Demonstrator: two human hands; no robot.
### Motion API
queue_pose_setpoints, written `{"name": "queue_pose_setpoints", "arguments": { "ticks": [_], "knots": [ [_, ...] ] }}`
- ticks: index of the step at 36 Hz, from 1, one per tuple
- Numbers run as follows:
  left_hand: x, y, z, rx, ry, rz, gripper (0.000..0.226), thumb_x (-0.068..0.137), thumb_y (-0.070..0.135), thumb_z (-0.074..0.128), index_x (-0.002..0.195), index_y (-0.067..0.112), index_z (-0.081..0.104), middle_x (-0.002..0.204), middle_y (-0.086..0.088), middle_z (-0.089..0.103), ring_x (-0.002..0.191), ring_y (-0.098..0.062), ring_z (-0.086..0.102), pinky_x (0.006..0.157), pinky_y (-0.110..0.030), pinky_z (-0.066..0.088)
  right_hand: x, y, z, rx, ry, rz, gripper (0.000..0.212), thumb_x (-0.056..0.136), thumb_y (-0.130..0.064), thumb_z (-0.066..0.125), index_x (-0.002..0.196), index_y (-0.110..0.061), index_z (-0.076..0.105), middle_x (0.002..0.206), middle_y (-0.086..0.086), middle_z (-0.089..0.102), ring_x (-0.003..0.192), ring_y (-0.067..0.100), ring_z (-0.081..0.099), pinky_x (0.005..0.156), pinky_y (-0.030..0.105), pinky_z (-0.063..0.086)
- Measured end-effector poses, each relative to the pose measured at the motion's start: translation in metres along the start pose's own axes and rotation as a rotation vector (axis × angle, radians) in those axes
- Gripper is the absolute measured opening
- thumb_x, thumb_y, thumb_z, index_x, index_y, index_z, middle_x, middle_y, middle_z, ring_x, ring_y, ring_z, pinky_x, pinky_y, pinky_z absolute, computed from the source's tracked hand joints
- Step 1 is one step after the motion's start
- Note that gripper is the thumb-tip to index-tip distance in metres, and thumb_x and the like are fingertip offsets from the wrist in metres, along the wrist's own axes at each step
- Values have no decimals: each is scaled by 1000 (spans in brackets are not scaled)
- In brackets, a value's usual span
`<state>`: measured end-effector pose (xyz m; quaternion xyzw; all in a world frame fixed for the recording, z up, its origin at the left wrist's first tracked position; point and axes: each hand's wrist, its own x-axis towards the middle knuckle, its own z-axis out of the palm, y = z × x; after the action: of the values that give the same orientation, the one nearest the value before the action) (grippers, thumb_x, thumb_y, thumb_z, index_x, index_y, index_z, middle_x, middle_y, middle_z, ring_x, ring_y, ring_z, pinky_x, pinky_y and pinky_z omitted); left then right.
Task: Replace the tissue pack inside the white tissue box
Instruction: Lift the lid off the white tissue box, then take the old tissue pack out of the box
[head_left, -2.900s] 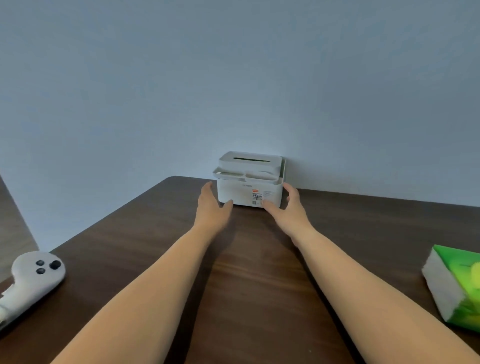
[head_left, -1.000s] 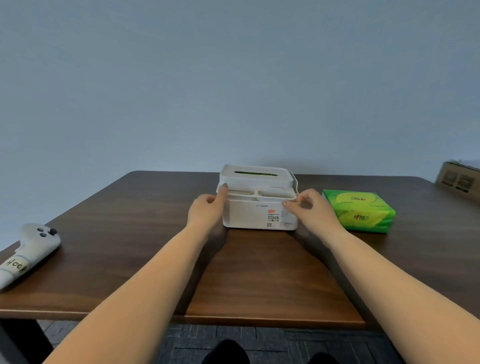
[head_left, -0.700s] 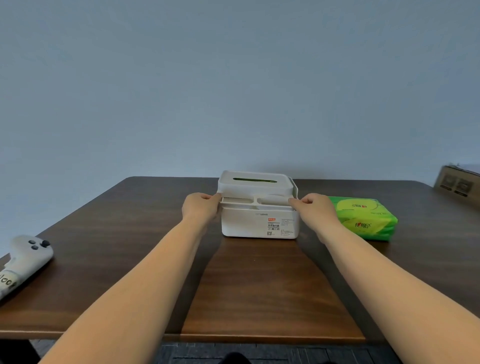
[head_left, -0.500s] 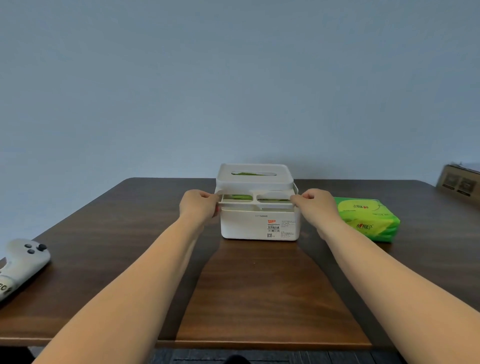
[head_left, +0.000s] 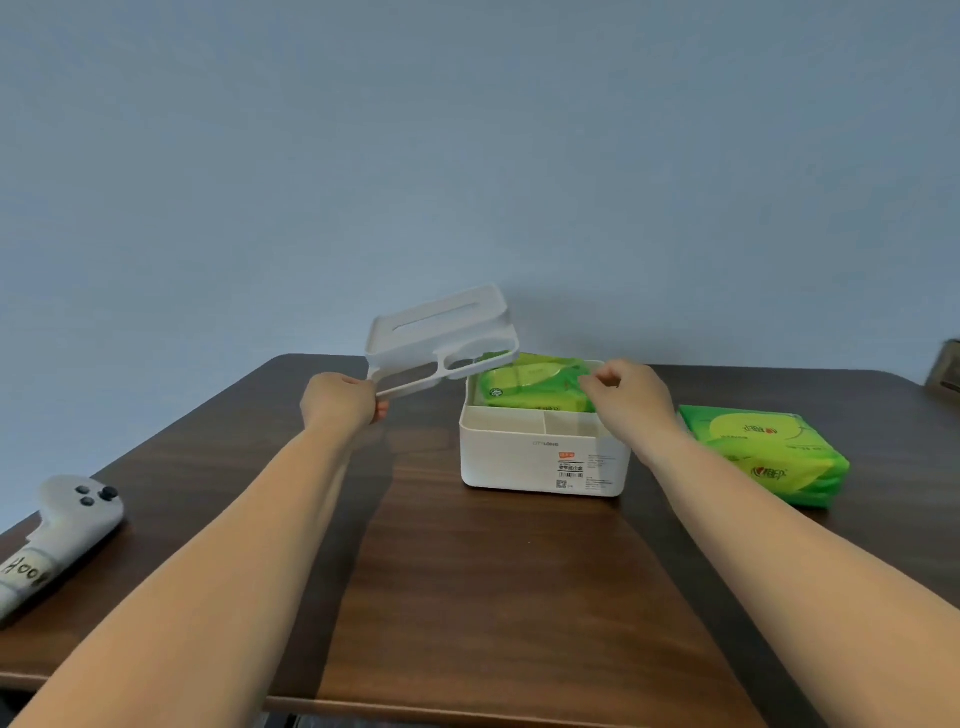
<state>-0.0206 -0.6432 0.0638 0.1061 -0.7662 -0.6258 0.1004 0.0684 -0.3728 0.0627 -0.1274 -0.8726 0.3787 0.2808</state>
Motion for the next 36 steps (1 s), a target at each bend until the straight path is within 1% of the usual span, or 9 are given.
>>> {"name": "queue_pose_setpoints", "arguments": {
  "ticks": [3,8,11,13,15,20,25,32,36],
  "knots": [
    [2,-12,-20,91,43,-18,28,90,10,51,67,6,66,53,-4,65,62,-24,66,79,-32,53,0,-2,9,-68,-13,-57,13,87,-28,56,85,-21,66,97,-3,68,94,20,59,80,34,47],
    [8,-33,-50,308,75,-46,15,81,6,57,77,2,71,84,-17,76,89,-32,71,79,-41,56,-7,-12,23,-143,-7,-114,14,83,-28,56,82,-24,69,100,-5,67,96,19,60,83,38,51],
    [5,-43,-64,419,90,-49,9,78,3,59,71,3,64,83,-17,73,83,-33,70,62,-33,50,-11,-18,29,-135,3,-125,16,81,-26,58,85,-21,73,91,-8,65,93,17,61,77,32,50],
    [4,-48,-71,488,97,-45,14,78,2,61,64,3,57,72,-13,67,66,-27,61,48,-28,37,-11,-19,32,-129,14,-132,15,79,-29,60,84,-24,73,92,-7,69,94,17,63,74,27,47],
    [4,-52,-75,526,114,-43,23,79,2,61,59,5,50,62,-9,53,54,-19,47,43,-26,28,-12,-23,34,-149,-7,-125,16,79,-32,60,88,-26,72,94,-8,69,92,15,63,73,26,46],
    [7,-55,-73,589,103,-13,28,84,1,54,59,7,45,62,-7,46,53,-18,43,44,-26,30,-21,-35,35,-204,-45,-125,23,86,-26,60,105,-17,71,105,-2,65,90,22,63,79,40,55],
    [12,-61,-66,616,65,-14,25,83,1,55,61,7,47,64,-7,48,54,-18,45,44,-26,31,-20,-34,36,-194,-70,-96,24,86,-25,60,106,-17,70,95,-7,54,93,23,63,82,44,56],
    [18,-66,-62,637,44,2,23,79,1,53,58,6,46,61,-8,51,52,-20,46,44,-24,32,-23,-36,34,-176,-61,-90,22,85,-24,62,104,-17,71,93,-8,54,98,21,62,79,45,57],
    [21,-65,-62,671,5,7,18,78,1,51,60,6,51,73,-15,64,59,-25,55,47,-24,35,-23,-36,34,-175,-82,-78,23,86,-24,62,106,-17,69,94,-8,54,95,22,63,81,43,56]
  ]
}}
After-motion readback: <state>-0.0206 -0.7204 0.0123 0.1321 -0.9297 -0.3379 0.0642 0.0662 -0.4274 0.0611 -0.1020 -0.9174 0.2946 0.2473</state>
